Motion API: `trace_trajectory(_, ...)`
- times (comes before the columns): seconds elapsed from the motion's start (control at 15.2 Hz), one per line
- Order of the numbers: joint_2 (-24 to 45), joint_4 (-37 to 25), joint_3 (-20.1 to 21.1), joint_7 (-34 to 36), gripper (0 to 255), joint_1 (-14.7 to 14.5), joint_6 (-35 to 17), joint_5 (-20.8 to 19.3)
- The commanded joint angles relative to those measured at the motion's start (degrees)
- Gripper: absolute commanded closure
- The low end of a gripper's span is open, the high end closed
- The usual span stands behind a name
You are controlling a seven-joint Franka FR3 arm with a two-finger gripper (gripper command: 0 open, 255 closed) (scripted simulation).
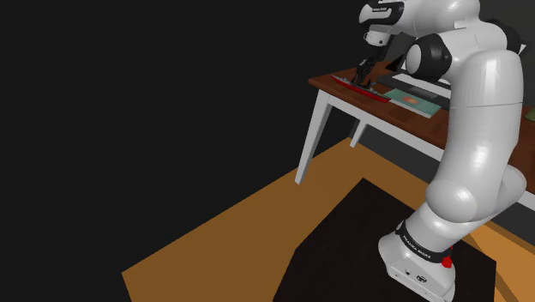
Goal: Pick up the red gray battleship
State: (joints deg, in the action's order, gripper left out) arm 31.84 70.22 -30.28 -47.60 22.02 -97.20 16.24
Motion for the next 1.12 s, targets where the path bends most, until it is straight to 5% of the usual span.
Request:
trace_trajectory(0.0,0.05,-0.84,-0.02,0.06,255,0.17,0.78,-0.01)
trace_trajectory(1.06,3.86,-18.70,0.50,1.23,255,4.56,14.37,1.36)
